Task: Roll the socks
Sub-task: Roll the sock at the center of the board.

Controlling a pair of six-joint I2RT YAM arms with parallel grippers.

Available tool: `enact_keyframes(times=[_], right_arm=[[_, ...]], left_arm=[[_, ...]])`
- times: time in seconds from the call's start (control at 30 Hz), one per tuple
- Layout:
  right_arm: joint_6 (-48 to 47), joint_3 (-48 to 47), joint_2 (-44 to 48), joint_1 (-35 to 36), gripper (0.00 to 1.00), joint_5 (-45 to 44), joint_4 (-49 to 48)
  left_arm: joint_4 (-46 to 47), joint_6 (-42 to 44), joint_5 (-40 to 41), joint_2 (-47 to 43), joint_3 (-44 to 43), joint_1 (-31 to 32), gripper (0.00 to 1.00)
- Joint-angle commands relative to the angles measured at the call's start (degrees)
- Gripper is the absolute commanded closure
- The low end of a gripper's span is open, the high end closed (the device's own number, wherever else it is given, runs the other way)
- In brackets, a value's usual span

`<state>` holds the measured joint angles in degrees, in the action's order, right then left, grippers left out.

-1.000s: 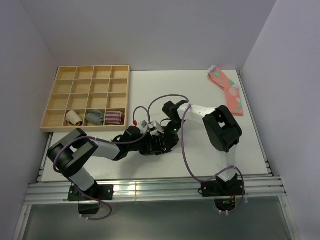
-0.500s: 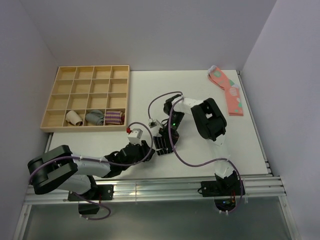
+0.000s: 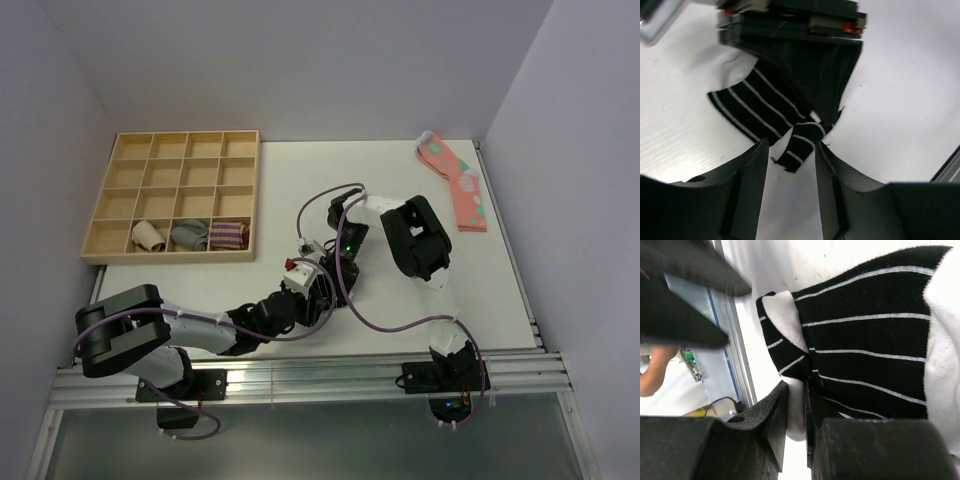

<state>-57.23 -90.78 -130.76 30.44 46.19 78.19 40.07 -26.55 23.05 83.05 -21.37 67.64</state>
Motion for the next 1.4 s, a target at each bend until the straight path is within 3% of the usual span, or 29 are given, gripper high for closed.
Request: enact_keyframes(times=[0.0, 0.23, 0.97, 1.37], right_arm=[[0.1, -1.3, -1.7, -0.4, 0.81, -4.7, 2.6], [-0.2, -1.2, -1.3, -0.4, 0.81, -4.5, 2.7], [-0.9, -0.1, -1.4, -0.5, 0.82, -4.3, 2.1], [-0.2, 0.8, -0.4, -0.9, 0.81, -3.3, -0.1]], left_arm=[[0.7, 6.0, -4.4, 2.6, -4.7, 0.6, 0.52], [-3.4, 8.3, -5.1, 8.6, -9.6, 1.4, 0.52], [-3.7, 6.2, -1.4, 13.2, -9.0, 0.1, 0.59], [-1.7, 0.9, -15.2, 15.2, -6.9, -6.5, 0.84]])
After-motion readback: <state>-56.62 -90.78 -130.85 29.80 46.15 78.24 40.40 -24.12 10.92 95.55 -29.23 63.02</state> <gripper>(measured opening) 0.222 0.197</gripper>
